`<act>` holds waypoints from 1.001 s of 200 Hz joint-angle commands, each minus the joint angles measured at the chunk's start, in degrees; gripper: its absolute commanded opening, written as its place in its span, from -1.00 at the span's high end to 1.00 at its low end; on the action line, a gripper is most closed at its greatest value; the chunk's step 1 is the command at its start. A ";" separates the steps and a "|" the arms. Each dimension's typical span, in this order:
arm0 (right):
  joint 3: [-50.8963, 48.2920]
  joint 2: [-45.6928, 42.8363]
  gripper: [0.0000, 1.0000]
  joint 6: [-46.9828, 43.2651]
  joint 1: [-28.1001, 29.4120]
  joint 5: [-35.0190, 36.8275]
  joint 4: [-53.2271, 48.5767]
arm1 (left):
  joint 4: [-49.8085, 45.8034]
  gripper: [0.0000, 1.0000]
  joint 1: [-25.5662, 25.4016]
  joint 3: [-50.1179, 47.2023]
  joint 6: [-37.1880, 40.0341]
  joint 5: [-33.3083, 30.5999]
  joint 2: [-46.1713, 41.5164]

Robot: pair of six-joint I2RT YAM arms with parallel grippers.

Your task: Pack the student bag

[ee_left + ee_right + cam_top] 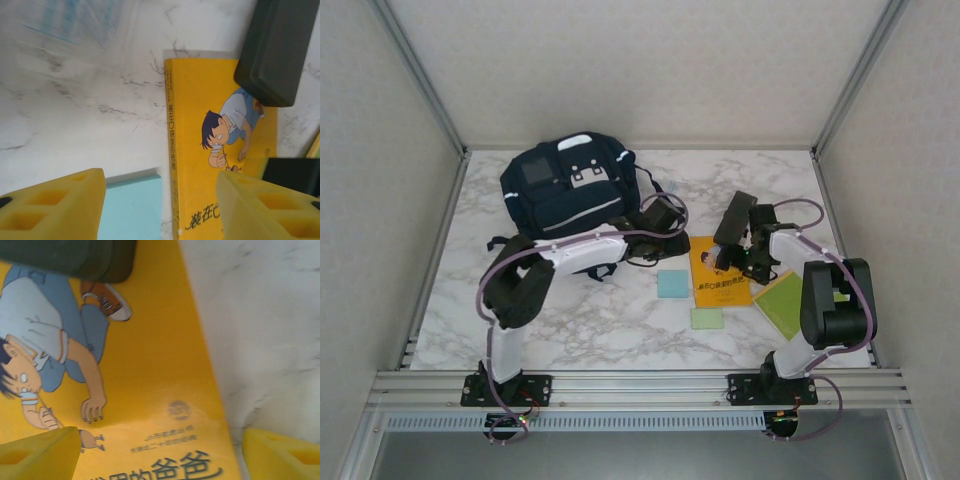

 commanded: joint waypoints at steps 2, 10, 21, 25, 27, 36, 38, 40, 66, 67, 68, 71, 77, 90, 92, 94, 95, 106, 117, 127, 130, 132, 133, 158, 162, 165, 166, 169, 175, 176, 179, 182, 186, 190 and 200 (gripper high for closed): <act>-1.68 -2.28 -0.63 2.48 -0.02 -6.24 2.66 | -5.04 -0.11 0.04 5.40 3.92 5.16 4.63; -2.06 -3.05 -0.61 2.88 -0.02 -7.60 2.88 | -6.27 -0.10 0.04 6.66 4.81 5.57 6.23; -2.42 -4.44 -0.59 3.72 -0.06 -9.32 3.15 | -8.16 -0.09 -0.01 8.91 5.81 6.23 8.27; -2.58 -4.96 -0.59 3.93 -0.01 -9.94 3.22 | -8.94 -0.08 -0.03 9.73 6.15 6.42 9.08; -2.63 -5.23 -0.58 4.08 -0.07 -10.27 3.32 | -9.28 -0.08 -0.03 10.07 6.28 6.55 9.55; -2.80 -6.21 -0.57 4.58 -0.09 -11.37 3.42 | -10.25 -0.08 -0.02 11.42 6.45 7.09 11.14; -2.77 -6.36 -0.57 4.64 -0.04 -11.49 3.37 | -10.40 -0.07 -0.03 11.70 6.55 7.31 11.42; -2.74 -6.55 -0.57 4.76 -0.08 -11.71 3.34 | -10.46 -0.07 -0.03 11.92 6.68 7.47 11.78; -2.29 -8.22 -0.52 5.87 -0.05 -14.40 3.18 | -11.16 -0.03 -0.08 14.29 6.38 8.83 14.99; -2.29 -8.19 -0.52 5.94 -0.03 -14.60 3.21 | -11.21 -0.03 -0.10 14.33 6.38 8.84 15.10; -2.29 -8.22 -0.52 6.01 -0.01 -14.84 3.27 | -11.24 -0.03 -0.11 14.48 6.38 8.84 15.15; -2.29 -8.39 -0.51 6.08 -0.08 -15.24 3.44 | -11.30 -0.02 -0.12 14.69 6.34 8.84 15.39; -2.28 -8.51 -0.48 6.37 -0.06 -16.03 3.78 | -11.34 -0.01 -0.20 15.13 6.29 8.85 15.78; -2.15 -8.47 -0.37 7.03 -0.07 -16.94 4.20 | -11.79 0.00 -0.29 15.99 6.41 8.83 16.40; -2.10 -8.50 -0.35 7.16 -0.02 -16.99 4.20 | -11.88 0.01 -0.27 16.03 6.38 8.84 16.47; -2.04 -8.44 -0.33 7.19 -0.05 -17.00 4.16 | -11.93 0.01 -0.29 16.17 6.40 8.84 16.51; -2.04 -8.48 -0.32 7.21 -0.07 -17.00 4.14 | -11.99 0.01 -0.29 16.19 6.39 8.84 16.52; -1.85 -8.67 -0.21 7.49 -0.08 -17.00 4.03 | -12.11 0.03 -0.42 16.45 6.40 8.82 16.78; -1.85 -8.94 -0.13 7.66 -0.06 -17.35 4.43 | -12.08 0.03 -0.38 16.55 6.35 8.84 16.87; -1.89 -8.88 0.02 7.79 -0.05 -17.40 4.64 | -12.22 0.04 -0.37 16.49 6.33 8.80 16.80; -1.93 -8.79 0.08 7.84 -0.08 -17.47 4.65 | -12.31 0.04 -0.38 16.52 6.36 8.84 16.77; -1.94 -8.74 0.12 7.98 -0.08 -17.45 4.71 | -12.25 0.04 -0.39 16.56 6.37 8.84 16.79; -1.94 -8.71 0.14 8.00 -0.04 -17.54 4.77 | -12.29 0.04 -0.39 16.52 6.33 8.84 16.79; -2.99 -7.75 0.45 9.60 -0.03 -19.71 7.22 | -12.43 0.03 -0.34 16.52 6.40 8.93 16.70; -3.21 -7.58 0.49 9.97 -0.04 -19.98 7.76 | -12.43 0.04 -0.47 16.51 6.42 8.92 16.66; -3.30 -7.41 0.52 10.20 -0.08 -20.06 8.02 | -12.50 0.04 -0.43 16.56 6.44 9.00 16.62; -3.32 -7.35 0.53 10.30 -0.08 -20.07 8.05 | -12.54 0.03 -0.45 16.52 6.45 8.97 16.57; -3.47 -7.22 0.56 10.51 -0.04 -20.15 8.27 | -12.56 0.04 -0.54 16.53 6.38 9.01 16.61; -3.44 -6.91 0.63 10.81 -0.05 -20.08 8.32 | -12.58 0.03 -0.43 16.54 6.39 9.02 16.62; -3.44 -6.87 0.65 10.87 -0.02 -20.08 8.33 | -12.58 0.03 -0.45 16.56 6.38 9.02 16.57; -3.47 -6.73 0.71 11.03 -0.01 -19.94 8.22 | -12.65 0.04 -0.44 16.53 6.36 9.02 16.53; -3.43 -6.68 0.78 11.06 -0.05 -19.87 8.13 | -12.67 0.04 -0.36 16.56 6.33 9.01 16.53; -3.28 -6.59 0.87 11.11 -0.06 -19.78 7.96 | -12.76 0.04 -0.37 16.52 6.37 9.02 16.32; -3.19 -6.65 0.95 11.24 -0.08 -19.56 7.66 | -12.76 0.03 -0.38 16.51 6.42 9.02 16.15; -2.66 -6.99 1.00 11.44 -0.12 -18.74 6.55 | -13.11 0.02 -0.05 16.48 6.45 8.91 15.48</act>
